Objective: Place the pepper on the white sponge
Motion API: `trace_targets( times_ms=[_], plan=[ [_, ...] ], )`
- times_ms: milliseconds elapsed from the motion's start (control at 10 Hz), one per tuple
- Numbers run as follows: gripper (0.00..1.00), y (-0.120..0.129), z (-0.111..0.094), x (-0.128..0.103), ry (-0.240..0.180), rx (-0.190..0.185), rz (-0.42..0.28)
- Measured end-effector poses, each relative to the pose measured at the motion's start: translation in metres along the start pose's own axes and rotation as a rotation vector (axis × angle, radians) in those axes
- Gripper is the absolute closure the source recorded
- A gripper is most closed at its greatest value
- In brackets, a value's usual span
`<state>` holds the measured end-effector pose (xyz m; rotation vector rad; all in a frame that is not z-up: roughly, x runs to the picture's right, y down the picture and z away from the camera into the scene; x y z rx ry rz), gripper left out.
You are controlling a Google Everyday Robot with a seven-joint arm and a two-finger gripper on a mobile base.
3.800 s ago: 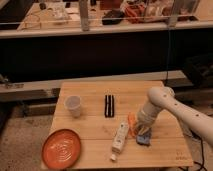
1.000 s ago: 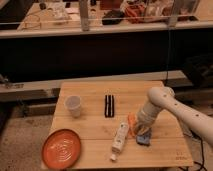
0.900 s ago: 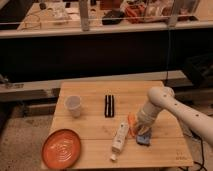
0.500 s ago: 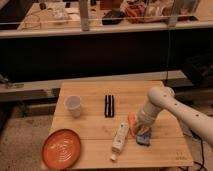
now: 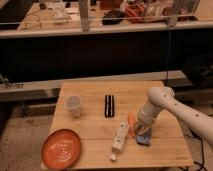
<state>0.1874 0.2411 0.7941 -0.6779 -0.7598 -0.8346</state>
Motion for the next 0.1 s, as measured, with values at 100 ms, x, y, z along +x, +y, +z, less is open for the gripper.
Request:
trace_targets(
  times_ms=[100],
  plan=[
    [0.62, 0.0000, 0.0000, 0.0000, 0.000, 0.000, 0.000]
  ],
)
